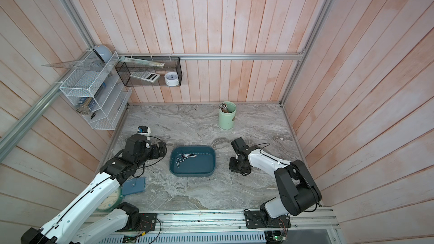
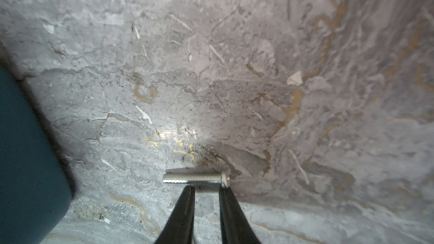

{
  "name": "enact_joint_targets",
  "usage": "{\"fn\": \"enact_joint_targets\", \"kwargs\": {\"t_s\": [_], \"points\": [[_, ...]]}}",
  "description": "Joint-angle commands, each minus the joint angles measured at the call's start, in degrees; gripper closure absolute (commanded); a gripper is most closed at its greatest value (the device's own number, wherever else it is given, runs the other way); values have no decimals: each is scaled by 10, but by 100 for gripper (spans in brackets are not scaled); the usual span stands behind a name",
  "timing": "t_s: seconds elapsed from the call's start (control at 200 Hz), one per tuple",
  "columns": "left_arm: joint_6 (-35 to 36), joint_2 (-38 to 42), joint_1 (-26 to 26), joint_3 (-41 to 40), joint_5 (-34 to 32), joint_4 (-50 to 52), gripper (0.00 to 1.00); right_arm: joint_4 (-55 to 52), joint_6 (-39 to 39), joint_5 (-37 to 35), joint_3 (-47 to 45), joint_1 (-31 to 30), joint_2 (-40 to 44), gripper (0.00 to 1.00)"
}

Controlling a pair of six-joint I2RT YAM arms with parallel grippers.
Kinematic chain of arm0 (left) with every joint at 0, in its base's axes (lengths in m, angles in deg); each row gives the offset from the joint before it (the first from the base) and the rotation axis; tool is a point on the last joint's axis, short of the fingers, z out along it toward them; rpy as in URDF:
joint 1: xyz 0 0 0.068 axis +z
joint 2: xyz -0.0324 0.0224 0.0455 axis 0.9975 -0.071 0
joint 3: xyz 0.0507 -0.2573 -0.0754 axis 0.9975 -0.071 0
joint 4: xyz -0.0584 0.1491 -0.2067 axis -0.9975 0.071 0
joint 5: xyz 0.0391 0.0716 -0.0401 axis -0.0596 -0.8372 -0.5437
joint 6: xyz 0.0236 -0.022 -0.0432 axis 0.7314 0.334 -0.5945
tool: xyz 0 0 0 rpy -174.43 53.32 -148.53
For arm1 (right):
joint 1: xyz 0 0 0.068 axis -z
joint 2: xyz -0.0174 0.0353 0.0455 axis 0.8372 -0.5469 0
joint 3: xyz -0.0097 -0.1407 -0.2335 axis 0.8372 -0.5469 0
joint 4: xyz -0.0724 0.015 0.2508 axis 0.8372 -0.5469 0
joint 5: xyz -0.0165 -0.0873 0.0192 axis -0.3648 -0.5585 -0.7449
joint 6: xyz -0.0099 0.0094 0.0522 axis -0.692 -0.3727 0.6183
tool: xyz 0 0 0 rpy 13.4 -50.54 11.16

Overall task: Take out the screws from the storage box
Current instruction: Place the screw at the center of the board, then pick up the screw from the storage box.

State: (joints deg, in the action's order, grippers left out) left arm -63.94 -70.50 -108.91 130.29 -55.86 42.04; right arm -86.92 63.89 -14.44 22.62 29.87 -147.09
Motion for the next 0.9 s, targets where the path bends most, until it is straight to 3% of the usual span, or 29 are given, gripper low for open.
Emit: {"fn": "enact_joint_targets", "kwargs": {"t_s": [0.0, 0.33, 0.45, 0.545, 0.605, 0.66, 0.695, 0.83, 0.895], "points": [[-1, -1, 2, -6, -6, -11, 0, -20, -3, -1, 22, -5, 8, 76], [1, 3, 3, -6, -9, -11, 0, -93, -34, -33, 95, -5, 82, 82], [0, 6, 3, -3, -18, -8, 0, -99, -46, -90, 113, -3, 135, 87], [1, 13, 2, -6, -26, -11, 0, -79, -25, -178, 109, -2, 190, 87], [0, 17, 3, -9, -28, -13, 0, -16, -30, -215, 75, 0, 225, 77], [1, 19, 2, -11, -28, -16, 0, 44, -42, -199, 43, 8, 255, 41], [1, 20, 2, -11, -29, -17, 0, 79, -49, -192, 25, 9, 270, 28], [3, 19, 2, -12, -29, -16, 0, 130, -101, -176, 3, 13, 288, 17], [2, 19, 3, -12, -30, -16, 0, 105, -63, -170, 19, 27, 278, 3]]}}
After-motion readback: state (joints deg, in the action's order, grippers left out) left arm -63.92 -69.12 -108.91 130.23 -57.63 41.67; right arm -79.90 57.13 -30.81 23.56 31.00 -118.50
